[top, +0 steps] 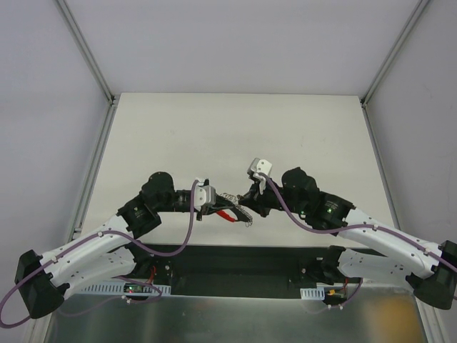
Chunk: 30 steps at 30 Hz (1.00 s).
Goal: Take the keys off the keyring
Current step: Adjust the key on the keyring.
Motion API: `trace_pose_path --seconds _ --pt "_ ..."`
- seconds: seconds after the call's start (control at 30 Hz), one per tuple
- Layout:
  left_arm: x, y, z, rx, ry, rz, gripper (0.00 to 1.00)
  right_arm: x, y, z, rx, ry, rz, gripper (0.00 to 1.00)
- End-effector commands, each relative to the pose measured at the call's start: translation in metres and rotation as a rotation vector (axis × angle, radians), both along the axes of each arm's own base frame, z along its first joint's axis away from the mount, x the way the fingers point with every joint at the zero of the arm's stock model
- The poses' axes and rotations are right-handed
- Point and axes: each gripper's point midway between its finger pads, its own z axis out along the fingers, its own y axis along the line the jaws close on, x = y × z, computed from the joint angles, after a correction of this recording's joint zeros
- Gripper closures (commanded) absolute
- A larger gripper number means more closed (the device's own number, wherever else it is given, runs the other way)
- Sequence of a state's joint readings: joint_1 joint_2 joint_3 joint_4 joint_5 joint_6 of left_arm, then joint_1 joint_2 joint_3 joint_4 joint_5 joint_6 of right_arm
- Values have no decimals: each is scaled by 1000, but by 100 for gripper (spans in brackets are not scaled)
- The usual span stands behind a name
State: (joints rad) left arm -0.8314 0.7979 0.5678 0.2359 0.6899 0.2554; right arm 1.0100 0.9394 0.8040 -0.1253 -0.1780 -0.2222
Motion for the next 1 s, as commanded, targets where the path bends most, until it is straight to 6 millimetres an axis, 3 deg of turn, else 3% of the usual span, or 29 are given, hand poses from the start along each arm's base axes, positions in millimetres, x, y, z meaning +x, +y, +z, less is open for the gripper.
trace_pose_path --seconds 0.0,0.3,0.47,0.63,0.97 --pt "-23 -4 11 2 -6 -125 100 19 -2 35 61 -55 -69 99" --pt "-18 -9 -9 107 -18 -101 100 19 -2 29 0 -3 -64 99" --pt "-19 -8 -15 136 -17 -102 100 25 -2 12 -50 83 -69 99" --pt "-15 -10 -24 190 -13 -83 100 24 0 8 -61 148 -47 99" --pt "-24 -10 -26 191 -12 -127 100 35 -6 -3 -66 231 -80 99"
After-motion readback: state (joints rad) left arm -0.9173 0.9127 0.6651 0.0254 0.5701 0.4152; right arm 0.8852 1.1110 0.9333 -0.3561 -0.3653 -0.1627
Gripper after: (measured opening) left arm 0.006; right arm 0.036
